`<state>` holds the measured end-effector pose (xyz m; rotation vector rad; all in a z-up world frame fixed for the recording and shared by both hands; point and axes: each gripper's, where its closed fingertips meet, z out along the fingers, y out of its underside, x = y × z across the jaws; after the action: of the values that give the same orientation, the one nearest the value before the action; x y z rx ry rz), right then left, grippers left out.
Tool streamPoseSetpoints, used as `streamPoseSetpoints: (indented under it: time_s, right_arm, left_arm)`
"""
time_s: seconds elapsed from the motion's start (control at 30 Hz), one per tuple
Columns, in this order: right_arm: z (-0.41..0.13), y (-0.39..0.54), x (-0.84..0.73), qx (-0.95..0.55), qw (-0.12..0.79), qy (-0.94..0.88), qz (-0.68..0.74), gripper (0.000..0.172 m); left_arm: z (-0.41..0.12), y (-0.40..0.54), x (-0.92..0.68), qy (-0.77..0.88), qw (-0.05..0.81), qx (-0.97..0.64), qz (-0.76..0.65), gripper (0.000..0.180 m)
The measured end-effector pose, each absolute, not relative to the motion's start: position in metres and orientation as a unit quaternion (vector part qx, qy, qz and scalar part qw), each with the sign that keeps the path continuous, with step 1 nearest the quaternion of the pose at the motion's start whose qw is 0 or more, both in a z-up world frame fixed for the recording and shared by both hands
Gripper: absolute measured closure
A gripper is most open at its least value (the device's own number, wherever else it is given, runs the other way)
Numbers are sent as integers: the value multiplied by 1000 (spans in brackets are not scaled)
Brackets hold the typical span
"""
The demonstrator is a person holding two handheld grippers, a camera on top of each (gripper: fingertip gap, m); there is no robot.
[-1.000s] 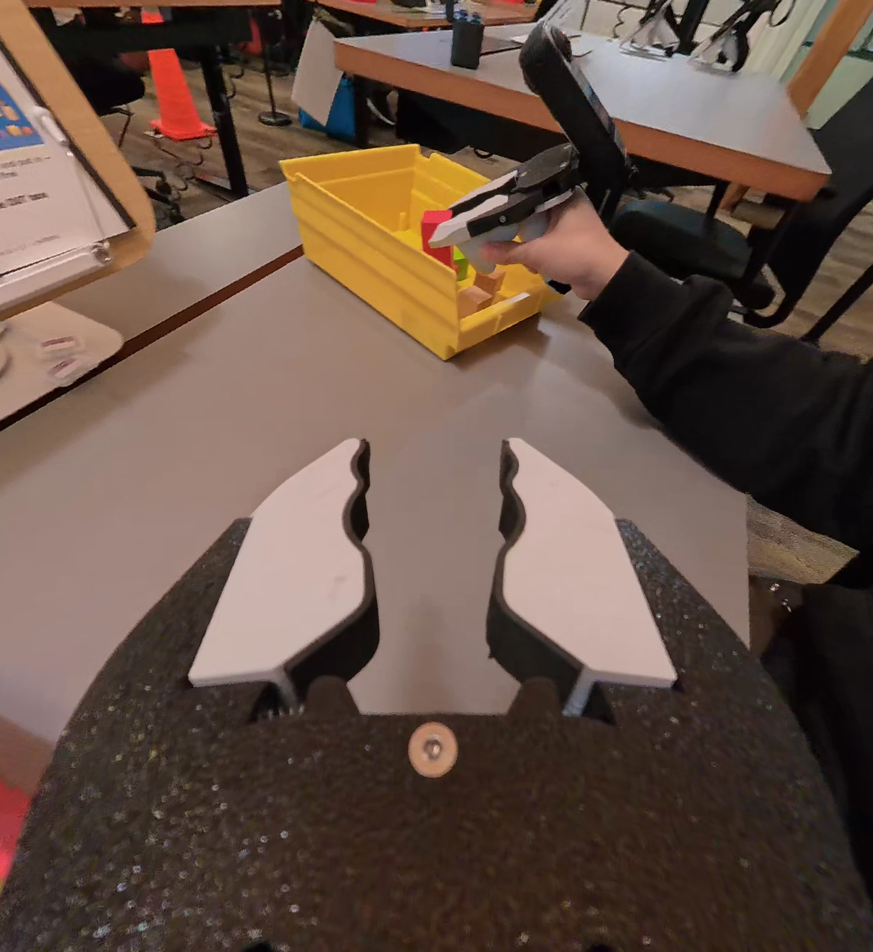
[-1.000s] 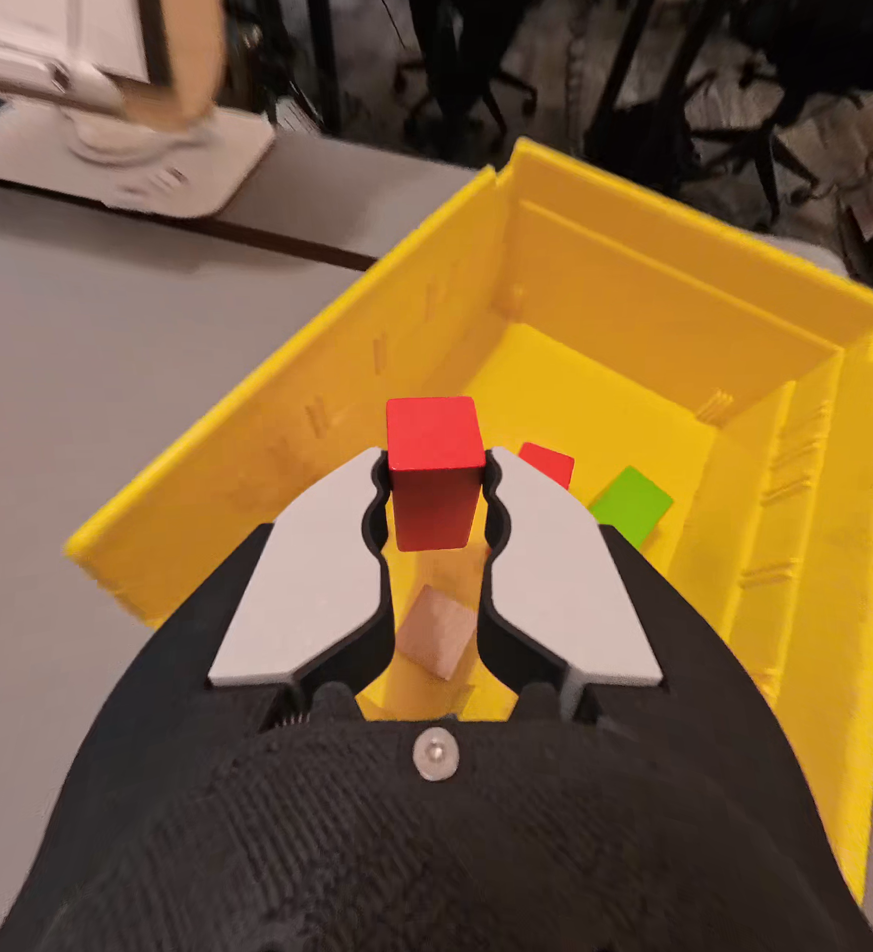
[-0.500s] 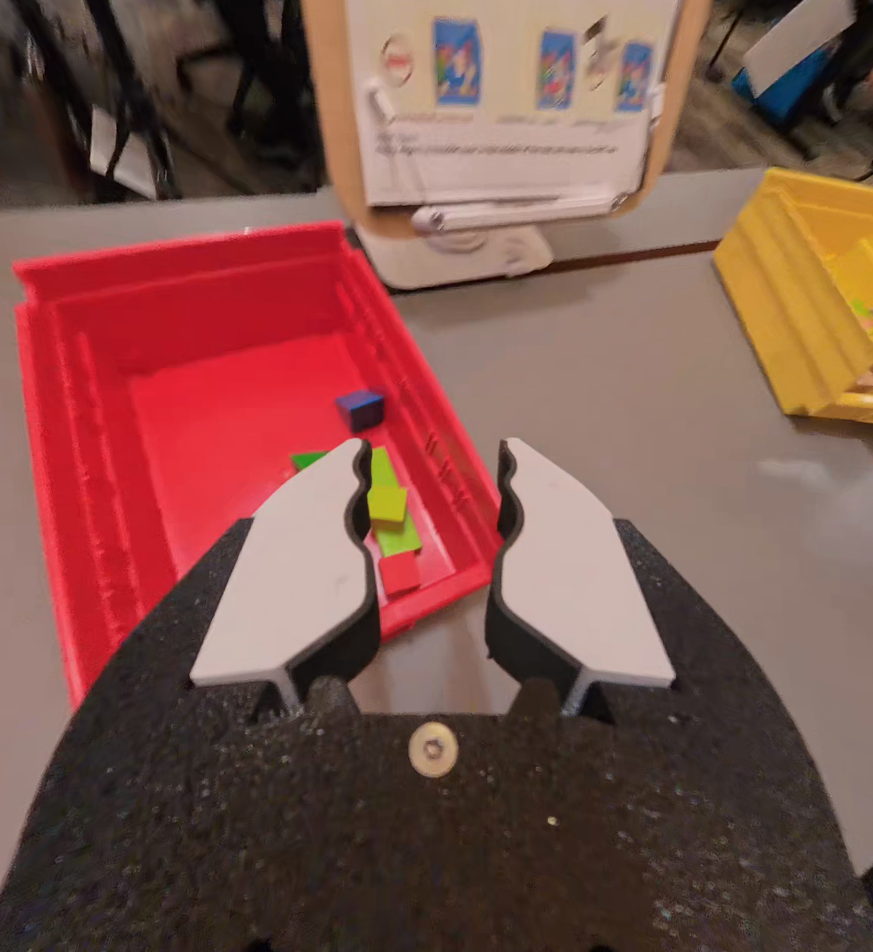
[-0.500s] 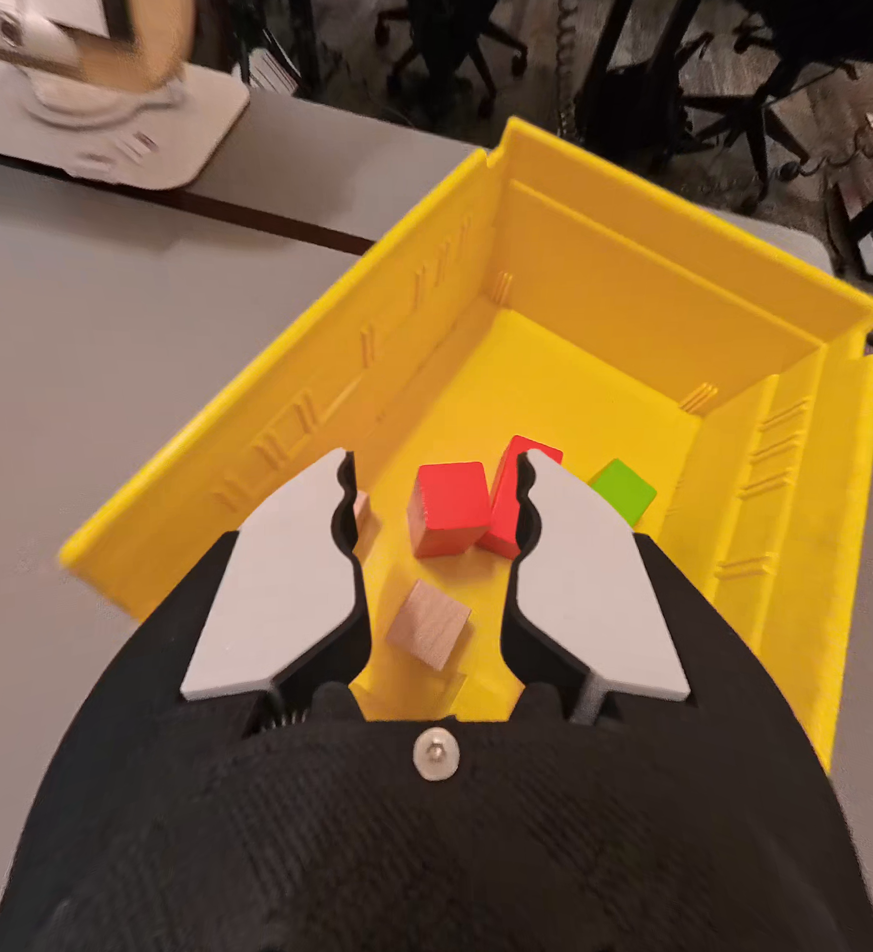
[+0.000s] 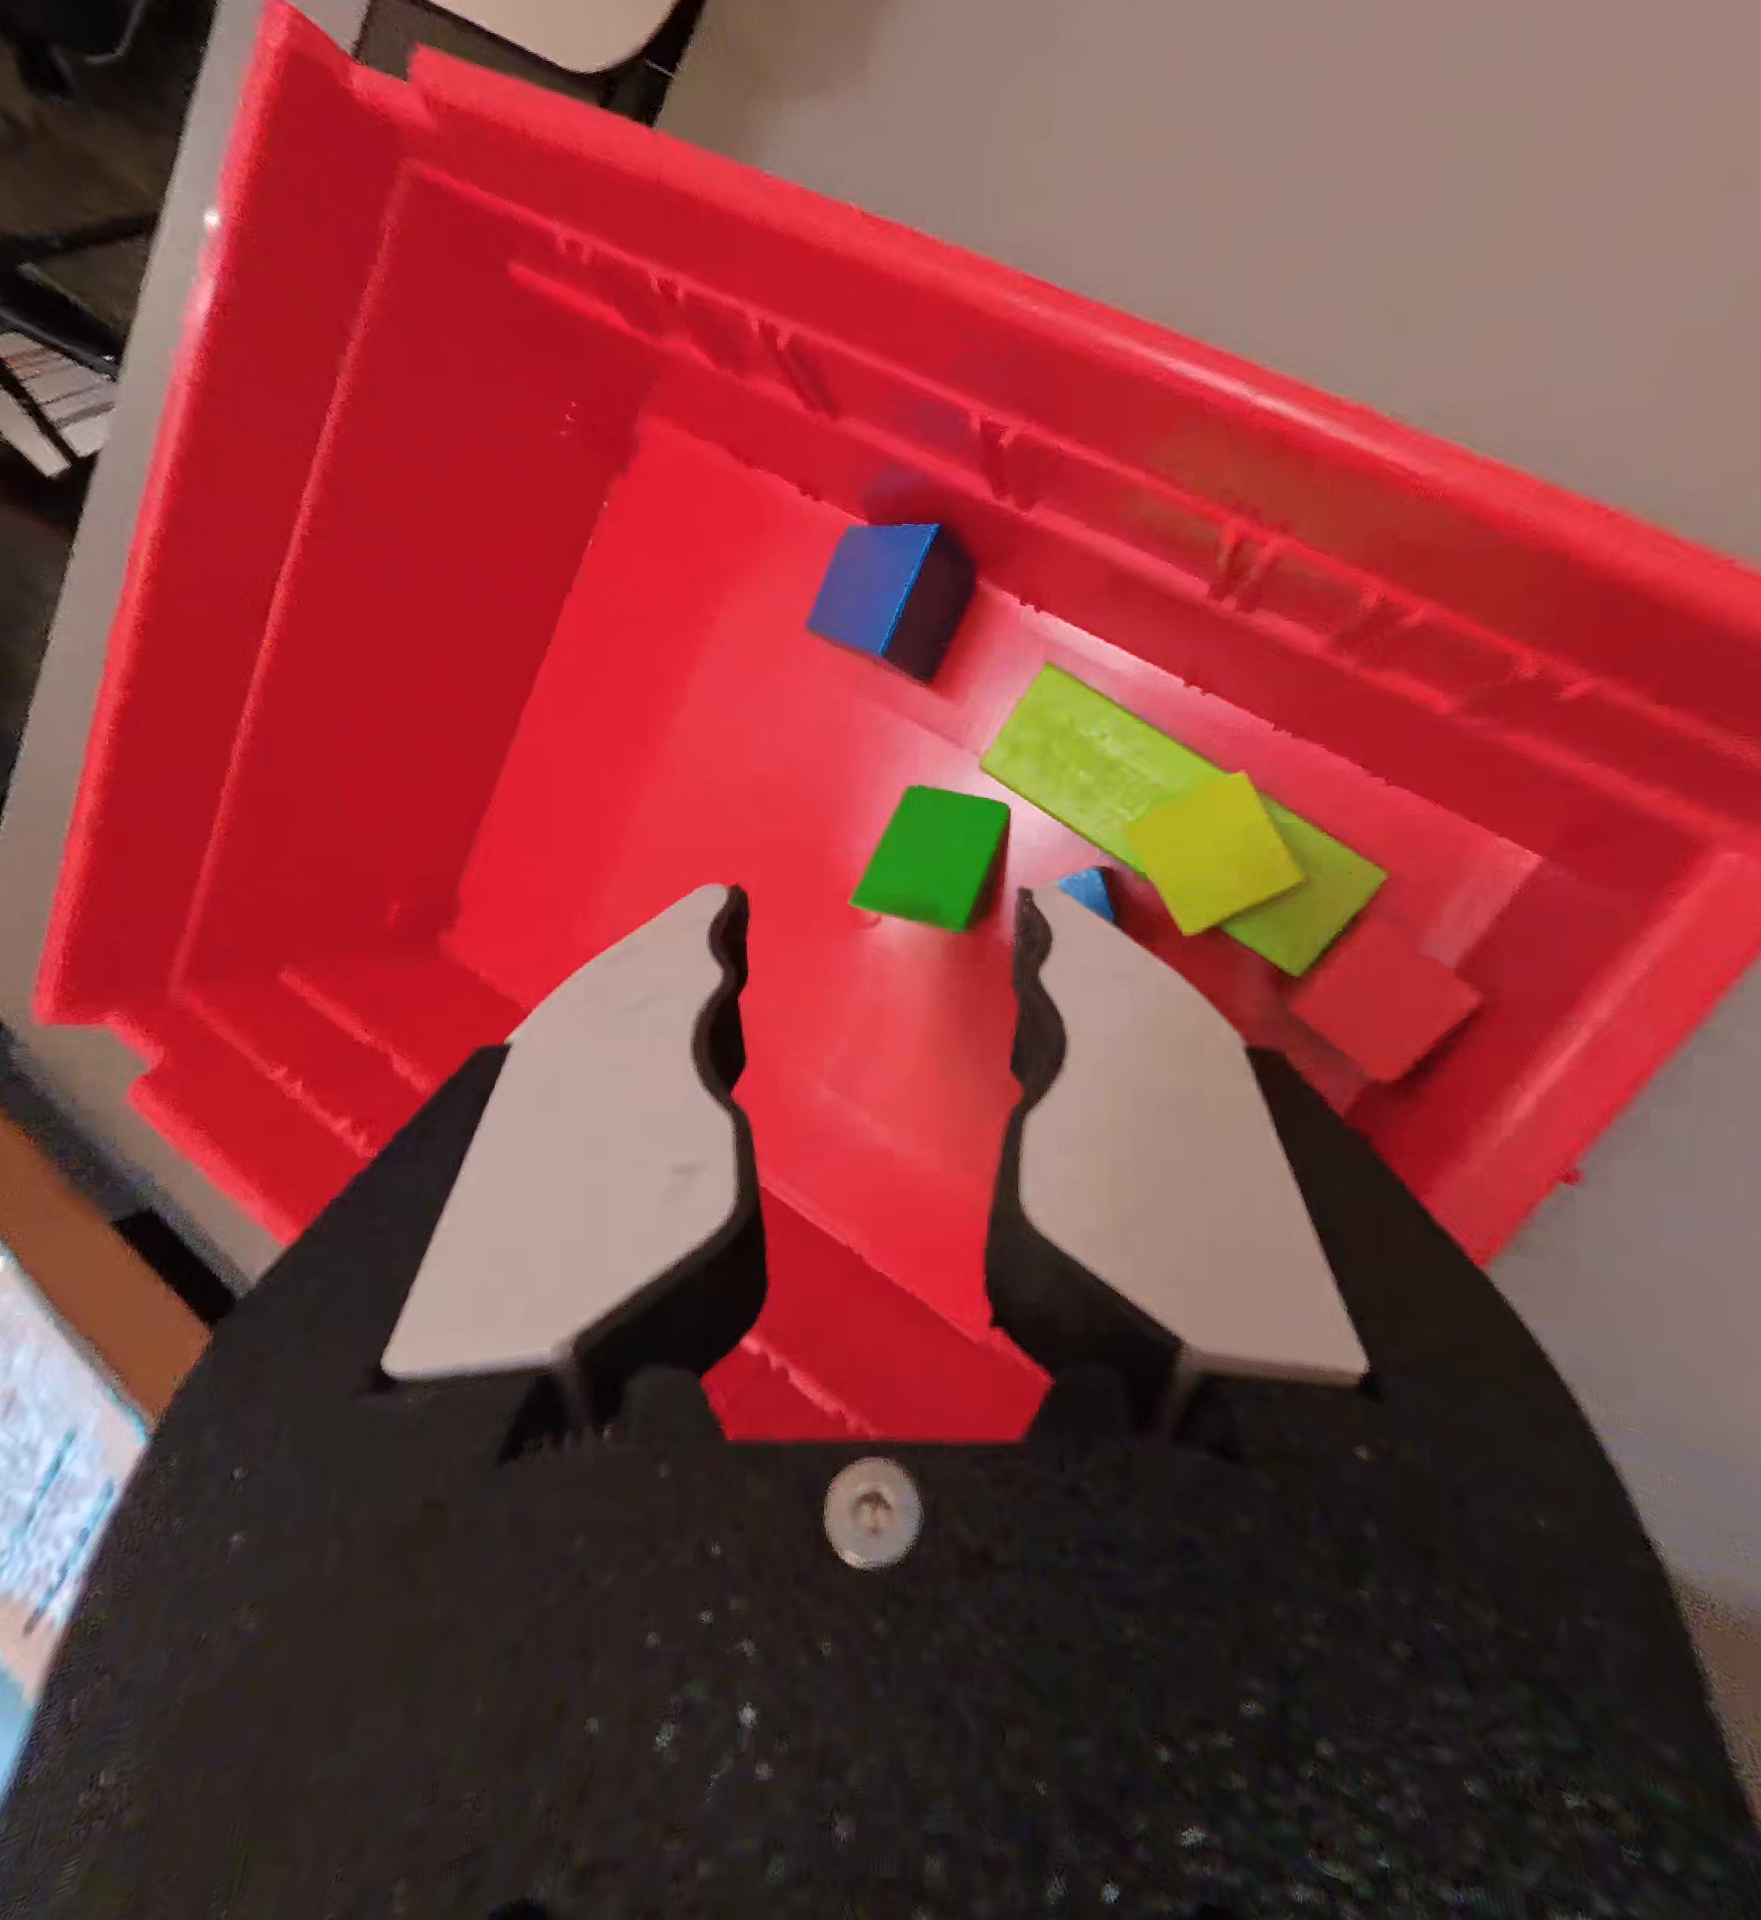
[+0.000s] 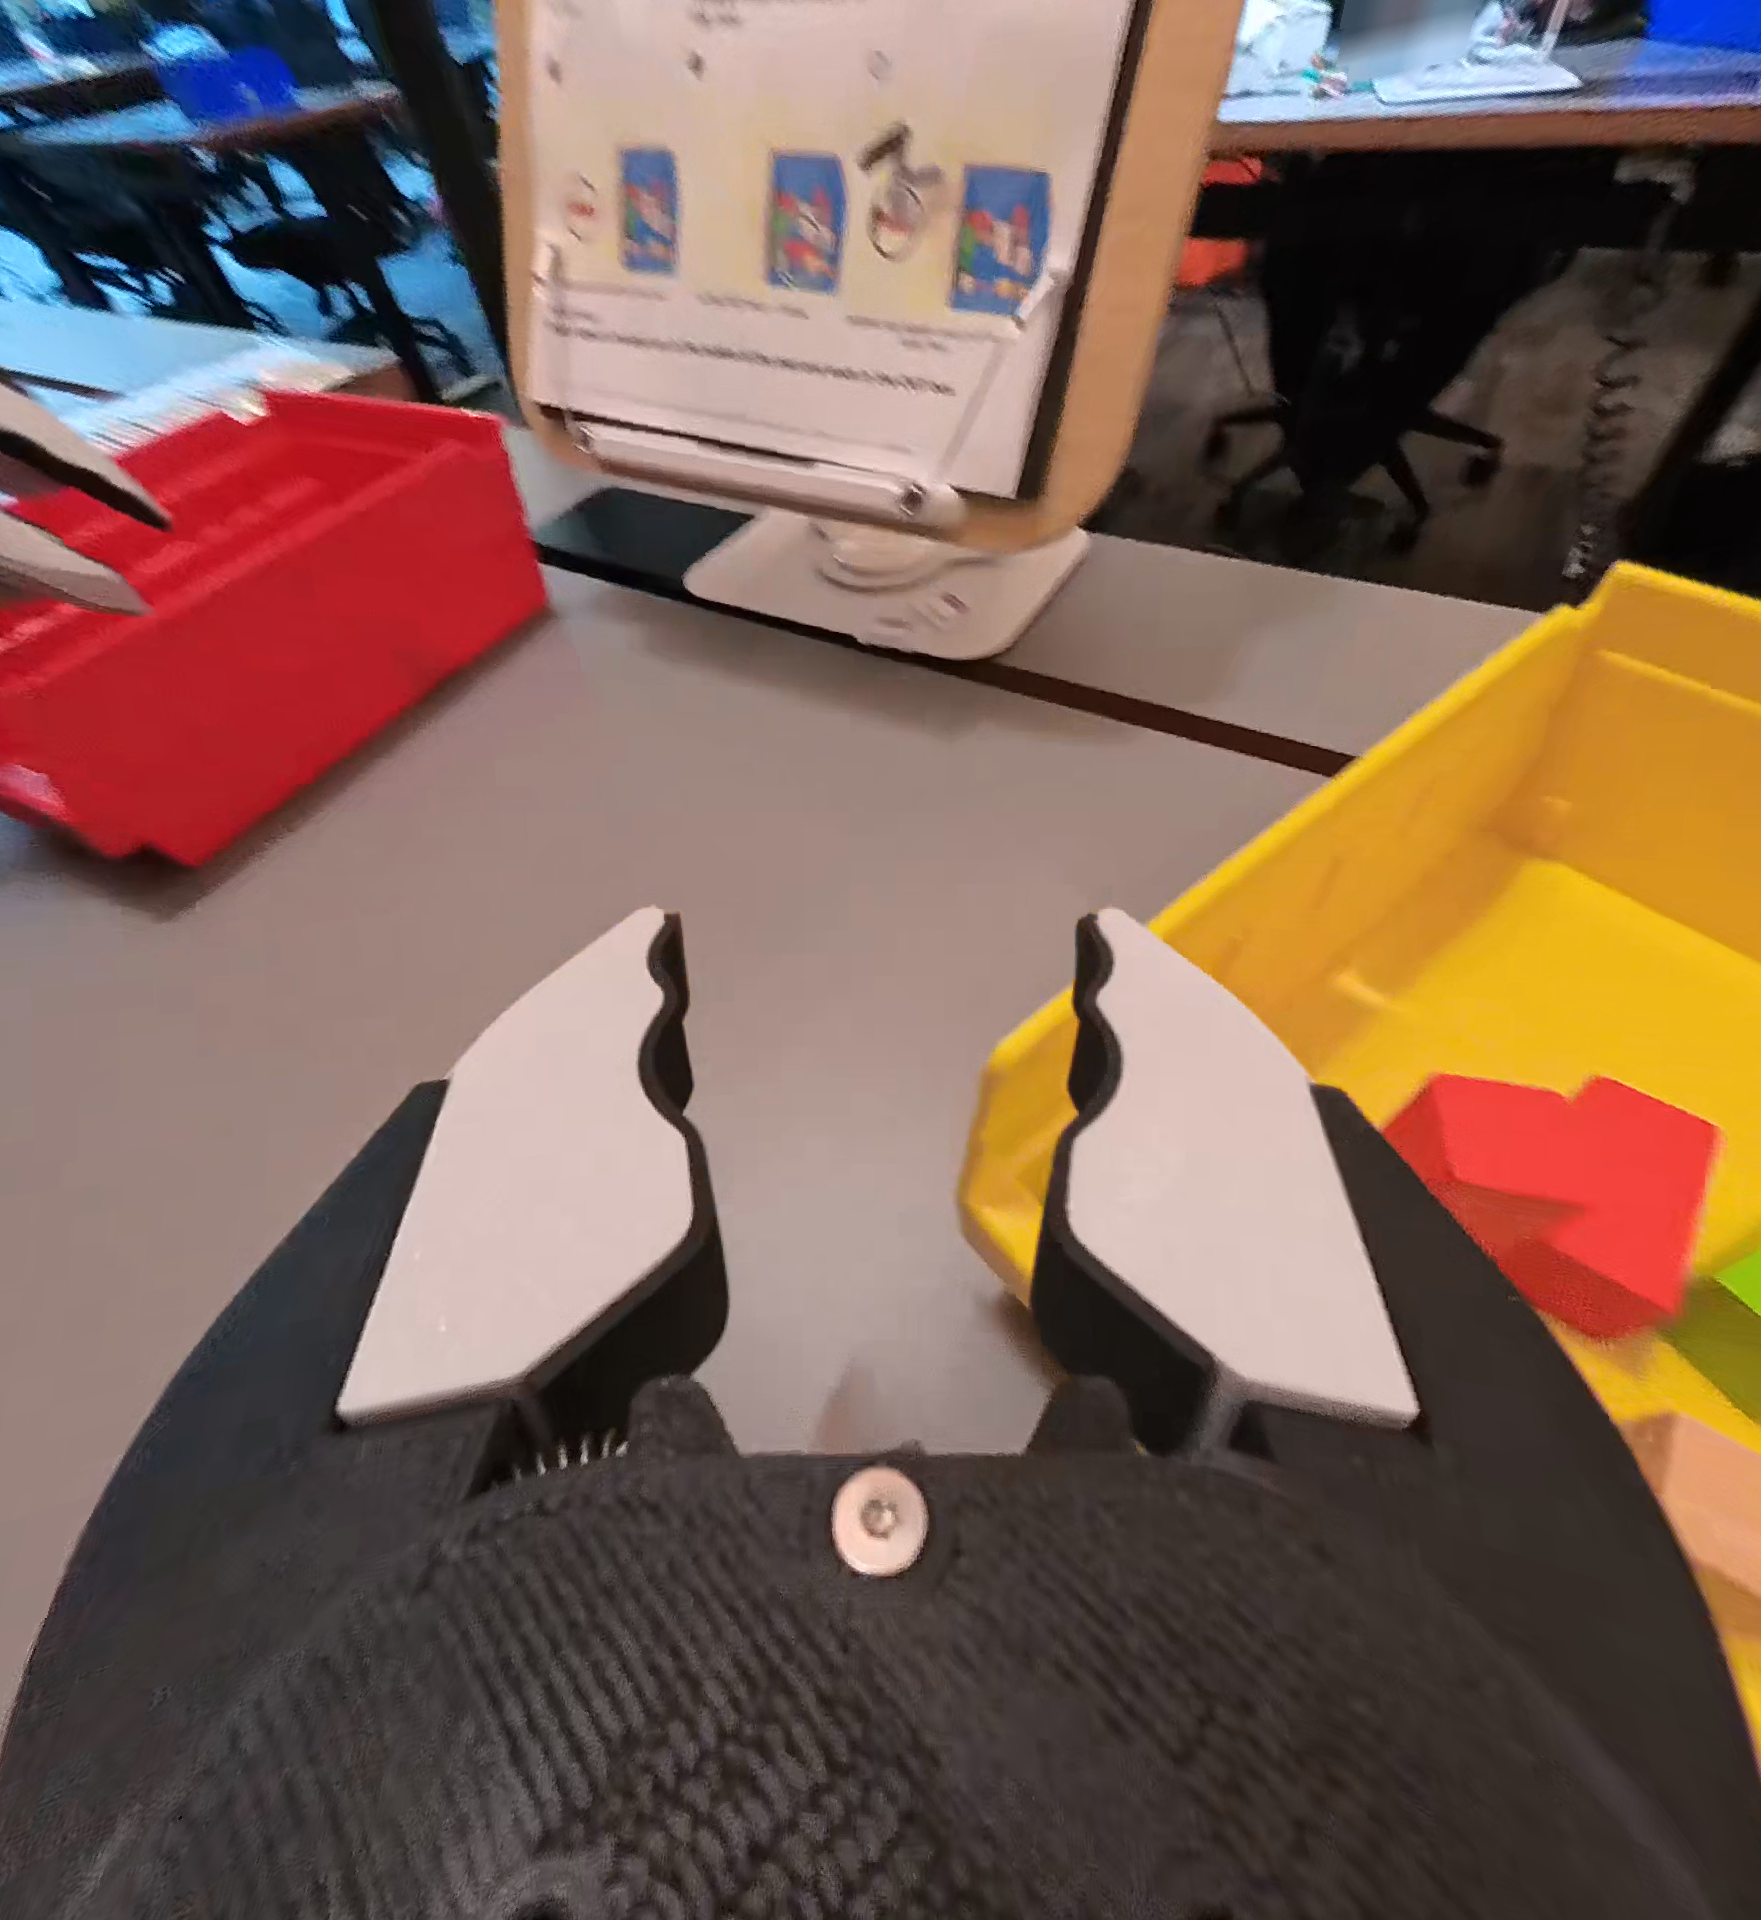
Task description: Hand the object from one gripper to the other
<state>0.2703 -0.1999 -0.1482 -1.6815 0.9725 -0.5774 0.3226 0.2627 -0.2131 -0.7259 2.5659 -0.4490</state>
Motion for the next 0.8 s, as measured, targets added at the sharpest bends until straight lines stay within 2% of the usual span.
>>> streamPoseSetpoints:
  time_s: [0.3, 0.57, 0.8]
  right_arm:
    - [-133, -168, 258, -689, 605, 353, -187, 98]
    - [-141, -159, 258, -710, 590, 332, -191, 96]
    - [-143, -160, 261, -706, 594, 338, -186, 95]
  left_arm:
    - [-267, 276, 333, 963, 160, -204, -69, 133]
    - [-284, 269, 333, 969, 115, -203, -79, 145]
    - [-290, 269, 333, 969, 111, -213, -63, 146]
